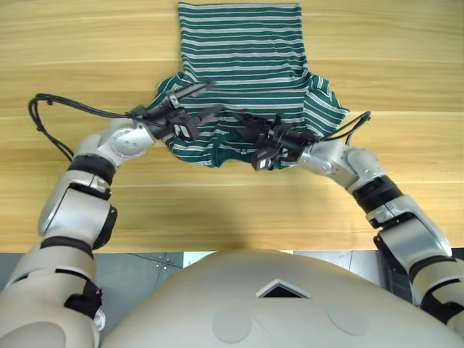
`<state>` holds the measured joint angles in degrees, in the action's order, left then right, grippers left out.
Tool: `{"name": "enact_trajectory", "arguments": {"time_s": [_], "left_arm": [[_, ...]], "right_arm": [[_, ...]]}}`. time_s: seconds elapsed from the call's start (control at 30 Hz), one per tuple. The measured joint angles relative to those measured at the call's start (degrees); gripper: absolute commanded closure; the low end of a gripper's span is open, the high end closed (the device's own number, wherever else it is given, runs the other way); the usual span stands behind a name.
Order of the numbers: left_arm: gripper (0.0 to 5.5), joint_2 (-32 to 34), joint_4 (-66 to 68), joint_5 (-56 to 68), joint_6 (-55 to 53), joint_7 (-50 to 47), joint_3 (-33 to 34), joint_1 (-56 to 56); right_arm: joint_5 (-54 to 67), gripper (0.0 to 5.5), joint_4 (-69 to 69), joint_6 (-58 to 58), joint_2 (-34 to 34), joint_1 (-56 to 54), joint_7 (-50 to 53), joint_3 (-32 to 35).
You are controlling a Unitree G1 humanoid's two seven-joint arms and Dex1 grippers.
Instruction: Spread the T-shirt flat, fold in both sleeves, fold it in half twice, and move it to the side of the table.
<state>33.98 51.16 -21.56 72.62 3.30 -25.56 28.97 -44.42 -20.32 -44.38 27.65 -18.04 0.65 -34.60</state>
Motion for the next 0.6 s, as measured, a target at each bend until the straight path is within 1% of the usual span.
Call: {"name": "enact_trajectory", "arguments": {"time_s": [0.07,0.1,0.13,0.17,0.2,0.27,0.33,0.43,0.47,0.6], "left_arm": [[3.05,1.60,-6.50,6.26,-0.43,1.20,2.23,-2.31],[3.05,2.26,-10.23,9.04,-1.07,1.61,3.57,-3.96],[3.05,2.91,-14.40,11.78,-2.04,2.01,4.95,-5.72],[3.05,3.51,-18.20,13.00,-3.43,2.34,6.36,-7.55],[3.05,3.96,-20.72,13.14,-4.76,2.97,6.97,-9.26],[3.05,3.88,-23.35,7.82,-9.25,3.71,7.62,-13.02],[3.05,3.60,-23.92,-0.46,-14.29,3.33,7.28,-15.81],[3.05,2.49,-22.65,-15.10,-22.61,2.72,2.60,-17.66],[3.05,2.22,-22.57,-17.02,-23.73,1.99,1.59,-18.10],[3.05,2.50,-23.60,-19.66,-25.85,1.50,0.17,-18.02]], "right_arm": [[9.85,3.64,4.35,-3.34,0.93,1.88,-3.26,0.73],[14.18,3.64,6.41,-3.39,0.94,2.23,-3.88,2.77],[17.86,3.64,8.15,-1.80,0.95,2.03,-3.63,6.82],[18.01,3.64,8.73,0.68,1.70,1.37,-2.42,10.77],[16.30,3.64,8.80,2.31,3.58,1.13,-1.68,13.30],[13.47,3.64,9.76,4.00,7.76,3.91,-1.83,16.47],[13.56,3.64,11.86,4.61,10.19,8.47,-2.30,18.97],[14.04,3.64,15.28,6.76,11.89,12.22,-2.58,23.52],[14.11,3.64,15.76,7.01,12.12,12.61,-2.61,24.50],[14.02,3.64,17.16,7.91,11.47,12.68,-3.93,24.90]]}}
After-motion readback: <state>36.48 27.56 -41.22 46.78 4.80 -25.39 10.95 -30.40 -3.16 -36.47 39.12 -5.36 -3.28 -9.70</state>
